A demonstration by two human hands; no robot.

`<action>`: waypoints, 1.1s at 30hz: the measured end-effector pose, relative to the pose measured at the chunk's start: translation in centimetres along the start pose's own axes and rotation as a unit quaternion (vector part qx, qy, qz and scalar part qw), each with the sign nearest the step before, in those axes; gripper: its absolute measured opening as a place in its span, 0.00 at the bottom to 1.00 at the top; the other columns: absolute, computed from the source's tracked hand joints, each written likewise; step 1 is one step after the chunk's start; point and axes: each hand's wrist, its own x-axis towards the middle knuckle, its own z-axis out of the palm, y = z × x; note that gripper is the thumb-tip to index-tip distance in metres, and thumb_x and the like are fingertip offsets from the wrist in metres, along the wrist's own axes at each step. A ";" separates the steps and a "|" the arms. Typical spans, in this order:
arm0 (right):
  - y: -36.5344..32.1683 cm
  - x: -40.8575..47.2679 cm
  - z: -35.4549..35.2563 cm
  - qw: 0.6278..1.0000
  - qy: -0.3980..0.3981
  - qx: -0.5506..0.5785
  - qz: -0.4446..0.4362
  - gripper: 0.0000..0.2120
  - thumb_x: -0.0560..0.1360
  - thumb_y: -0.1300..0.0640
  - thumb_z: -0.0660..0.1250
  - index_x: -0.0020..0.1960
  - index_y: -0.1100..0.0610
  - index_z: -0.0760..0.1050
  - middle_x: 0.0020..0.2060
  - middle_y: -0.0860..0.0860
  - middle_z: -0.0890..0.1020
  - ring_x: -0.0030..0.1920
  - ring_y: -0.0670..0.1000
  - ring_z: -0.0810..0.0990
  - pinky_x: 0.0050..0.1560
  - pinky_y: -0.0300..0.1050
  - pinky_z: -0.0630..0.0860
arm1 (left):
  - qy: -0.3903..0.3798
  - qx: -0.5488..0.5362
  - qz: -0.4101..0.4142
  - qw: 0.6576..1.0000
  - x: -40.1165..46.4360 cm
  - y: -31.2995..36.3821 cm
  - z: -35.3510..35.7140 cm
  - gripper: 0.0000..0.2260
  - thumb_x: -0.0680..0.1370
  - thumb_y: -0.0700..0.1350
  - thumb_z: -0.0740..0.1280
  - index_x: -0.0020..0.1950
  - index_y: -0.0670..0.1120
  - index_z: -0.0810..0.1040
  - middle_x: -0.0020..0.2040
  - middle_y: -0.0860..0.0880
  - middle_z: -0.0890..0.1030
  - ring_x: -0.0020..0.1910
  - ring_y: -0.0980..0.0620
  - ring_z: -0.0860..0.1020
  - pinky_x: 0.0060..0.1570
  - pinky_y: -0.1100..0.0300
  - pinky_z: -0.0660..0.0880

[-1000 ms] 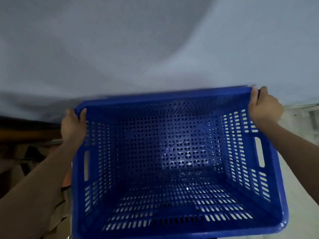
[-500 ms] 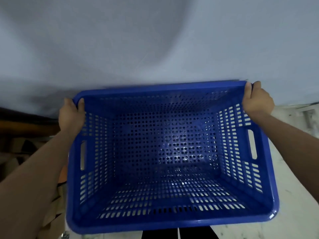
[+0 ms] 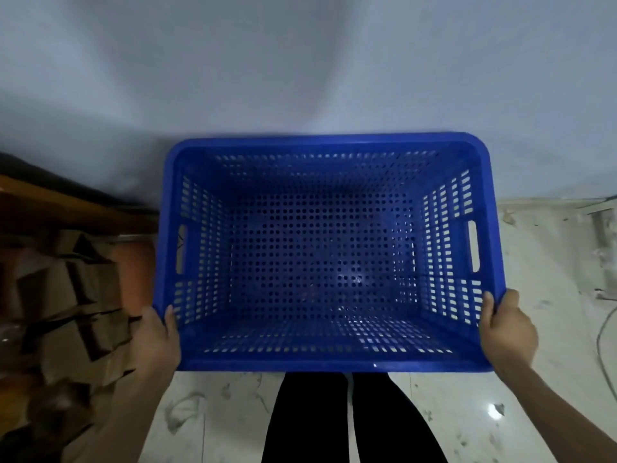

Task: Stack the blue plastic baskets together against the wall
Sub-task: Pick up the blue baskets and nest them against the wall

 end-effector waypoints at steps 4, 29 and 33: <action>0.2 0.6 0.5 1.000 0.021 0.009 -0.004 0.13 0.81 0.51 0.54 0.45 0.59 0.60 0.31 0.60 0.75 0.28 0.61 0.74 0.31 0.50 0.71 | 0.010 0.000 0.003 1.000 0.5 0.6 0.3 0.17 0.80 0.58 0.50 0.47 0.44 0.62 0.36 0.40 0.75 0.29 0.39 0.76 0.28 0.44 0.77; -3.0 -2.9 1.5 0.938 -0.051 -0.100 -0.328 0.26 0.81 0.48 0.45 0.36 0.57 0.75 0.33 0.51 0.77 0.32 0.54 0.76 0.29 0.44 0.68 | -0.084 0.154 0.359 0.917 -3.1 5.1 2.2 0.14 0.75 0.49 0.53 0.40 0.45 0.74 0.35 0.49 0.75 0.32 0.47 0.74 0.37 0.54 0.68; -2.0 -1.8 2.3 0.931 -0.027 -0.065 -0.358 0.20 0.79 0.53 0.53 0.35 0.58 0.75 0.31 0.51 0.76 0.29 0.53 0.74 0.28 0.43 0.66 | -0.077 0.155 0.392 0.903 -1.9 4.5 2.7 0.11 0.73 0.46 0.55 0.38 0.43 0.75 0.34 0.47 0.76 0.31 0.45 0.73 0.38 0.51 0.69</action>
